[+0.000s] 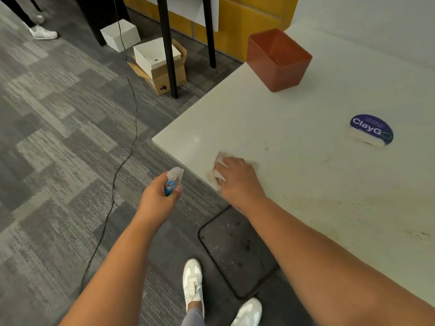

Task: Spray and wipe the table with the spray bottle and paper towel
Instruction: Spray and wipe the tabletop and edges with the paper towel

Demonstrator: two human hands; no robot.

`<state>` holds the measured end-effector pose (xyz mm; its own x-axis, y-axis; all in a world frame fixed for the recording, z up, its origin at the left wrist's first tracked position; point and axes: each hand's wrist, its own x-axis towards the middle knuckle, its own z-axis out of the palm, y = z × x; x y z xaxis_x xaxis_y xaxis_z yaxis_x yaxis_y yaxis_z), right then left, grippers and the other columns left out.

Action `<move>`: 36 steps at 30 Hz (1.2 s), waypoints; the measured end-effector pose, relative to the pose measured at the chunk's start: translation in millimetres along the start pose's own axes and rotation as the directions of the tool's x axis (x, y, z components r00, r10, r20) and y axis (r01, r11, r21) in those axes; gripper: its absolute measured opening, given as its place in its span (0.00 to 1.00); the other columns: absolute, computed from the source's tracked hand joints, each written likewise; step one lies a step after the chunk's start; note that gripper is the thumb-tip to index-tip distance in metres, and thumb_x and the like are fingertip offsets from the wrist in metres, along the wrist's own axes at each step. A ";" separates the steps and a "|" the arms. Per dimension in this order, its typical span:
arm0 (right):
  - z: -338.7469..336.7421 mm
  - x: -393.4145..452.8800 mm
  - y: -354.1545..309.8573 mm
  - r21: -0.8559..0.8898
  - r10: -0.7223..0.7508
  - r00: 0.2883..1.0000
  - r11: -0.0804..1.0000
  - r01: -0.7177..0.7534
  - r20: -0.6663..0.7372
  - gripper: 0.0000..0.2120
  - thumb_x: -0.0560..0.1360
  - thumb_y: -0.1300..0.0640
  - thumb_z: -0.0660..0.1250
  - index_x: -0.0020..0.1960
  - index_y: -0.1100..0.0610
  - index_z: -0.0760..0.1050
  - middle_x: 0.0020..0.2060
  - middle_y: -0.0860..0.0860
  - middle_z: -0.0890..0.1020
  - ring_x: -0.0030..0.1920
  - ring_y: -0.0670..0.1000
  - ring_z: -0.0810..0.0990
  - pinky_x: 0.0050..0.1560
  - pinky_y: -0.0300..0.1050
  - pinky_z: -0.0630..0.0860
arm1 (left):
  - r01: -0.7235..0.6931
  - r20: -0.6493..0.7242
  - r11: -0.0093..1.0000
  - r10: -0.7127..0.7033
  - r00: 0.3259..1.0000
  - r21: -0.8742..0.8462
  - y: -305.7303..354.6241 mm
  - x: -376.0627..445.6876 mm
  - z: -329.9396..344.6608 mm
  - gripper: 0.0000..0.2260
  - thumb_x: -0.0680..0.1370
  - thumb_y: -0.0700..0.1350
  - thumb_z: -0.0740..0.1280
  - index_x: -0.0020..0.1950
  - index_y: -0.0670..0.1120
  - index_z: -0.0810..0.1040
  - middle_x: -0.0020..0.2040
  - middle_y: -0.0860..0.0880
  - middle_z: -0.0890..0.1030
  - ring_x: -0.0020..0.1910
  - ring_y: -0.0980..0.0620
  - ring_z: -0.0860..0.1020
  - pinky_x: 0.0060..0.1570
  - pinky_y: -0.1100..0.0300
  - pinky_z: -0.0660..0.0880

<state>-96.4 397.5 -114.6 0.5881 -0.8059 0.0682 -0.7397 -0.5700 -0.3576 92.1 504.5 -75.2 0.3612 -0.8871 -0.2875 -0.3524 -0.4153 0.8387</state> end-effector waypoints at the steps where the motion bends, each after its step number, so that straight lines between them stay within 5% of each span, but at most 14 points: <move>1: -0.2 -2.0 -4.1 0.035 -0.020 1.000 0.999 0.020 0.017 0.19 0.74 0.57 0.64 0.64 0.56 0.73 0.62 0.54 0.74 0.58 0.57 0.70 0.57 0.54 0.69 | -0.001 -0.004 1.000 0.001 1.000 0.005 -0.1 -2.5 2.8 0.18 0.81 0.43 0.64 0.72 0.48 0.71 0.59 0.51 0.76 0.55 0.52 0.75 0.52 0.57 0.71; 5: -8.4 -43.5 12.6 0.078 -0.185 0.981 0.981 0.179 0.066 0.16 0.70 0.57 0.62 0.56 0.55 0.78 0.59 0.53 0.77 0.55 0.56 0.72 0.54 0.55 0.70 | 0.007 -0.012 0.998 -0.006 1.000 0.069 4.9 -9.9 10.2 0.17 0.81 0.46 0.65 0.69 0.45 0.71 0.59 0.47 0.75 0.54 0.48 0.76 0.50 0.53 0.73; 12: -24.4 -39.3 40.9 0.040 0.037 0.997 0.999 -0.035 -0.065 0.17 0.65 0.59 0.73 0.53 0.55 0.78 0.53 0.52 0.79 0.47 0.57 0.73 0.43 0.48 0.70 | -0.036 -0.005 0.991 0.037 0.999 0.131 24.1 -12.8 16.3 0.15 0.81 0.45 0.64 0.67 0.45 0.72 0.57 0.50 0.73 0.47 0.57 0.74 0.46 0.61 0.69; 15: -15.5 -41.3 24.1 0.105 -0.072 0.997 0.992 0.070 0.015 0.21 0.65 0.64 0.69 0.57 0.54 0.77 0.57 0.52 0.78 0.50 0.57 0.72 0.47 0.53 0.71 | -0.048 0.007 0.985 0.048 0.999 0.167 27.5 -6.6 17.9 0.12 0.81 0.45 0.64 0.64 0.45 0.73 0.55 0.47 0.73 0.44 0.56 0.73 0.41 0.63 0.68; 18: -20.9 -60.2 37.9 0.054 -0.157 0.985 0.987 0.153 0.065 0.17 0.70 0.56 0.64 0.58 0.52 0.77 0.60 0.51 0.77 0.50 0.56 0.71 0.48 0.53 0.72 | -0.045 0.033 0.986 0.041 0.999 0.159 31.5 5.4 18.8 0.11 0.81 0.45 0.64 0.63 0.46 0.73 0.56 0.47 0.75 0.45 0.54 0.74 0.40 0.63 0.69; 22: -37.3 -55.7 60.8 0.076 0.063 0.997 0.995 -0.058 -0.055 0.23 0.69 0.49 0.52 0.57 0.53 0.79 0.57 0.52 0.79 0.46 0.58 0.72 0.43 0.54 0.73 | -0.042 0.097 0.996 0.034 0.995 0.078 40.8 19.2 24.5 0.19 0.81 0.43 0.65 0.72 0.48 0.70 0.62 0.53 0.75 0.58 0.53 0.74 0.56 0.59 0.70; 27: -41.8 -44.1 57.1 0.019 0.094 0.994 0.996 -0.092 -0.063 0.18 0.67 0.58 0.65 0.57 0.54 0.79 0.54 0.53 0.79 0.46 0.59 0.72 0.42 0.57 0.74 | -0.074 0.149 0.992 0.058 0.987 0.105 47.1 38.3 29.9 0.19 0.80 0.44 0.66 0.71 0.49 0.71 0.62 0.50 0.77 0.57 0.51 0.76 0.52 0.58 0.71; 32: -67.4 -52.8 73.6 0.038 0.228 0.940 0.974 -0.225 -0.256 0.23 0.72 0.46 0.53 0.54 0.56 0.80 0.52 0.54 0.81 0.45 0.60 0.74 0.41 0.53 0.75 | -0.104 0.157 0.989 0.086 0.984 0.107 63.5 52.6 38.0 0.17 0.80 0.43 0.65 0.69 0.50 0.72 0.59 0.51 0.75 0.55 0.51 0.75 0.53 0.58 0.70; 36: -84.3 -58.2 103.8 0.024 0.320 0.891 0.944 -0.330 -0.321 0.19 0.67 0.63 0.67 0.58 0.56 0.78 0.55 0.55 0.79 0.46 0.61 0.74 0.43 0.56 0.76 | -0.160 0.203 0.981 0.136 0.970 0.108 82.0 65.1 54.6 0.17 0.80 0.43 0.65 0.69 0.51 0.73 0.58 0.52 0.76 0.56 0.50 0.76 0.53 0.58 0.70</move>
<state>-235.0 371.8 -77.2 0.1828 -0.9520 0.2454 -0.8843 -0.2683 -0.3821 39.6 401.7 -50.4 0.1269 -0.9575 -0.2591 -0.4965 -0.2875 0.8191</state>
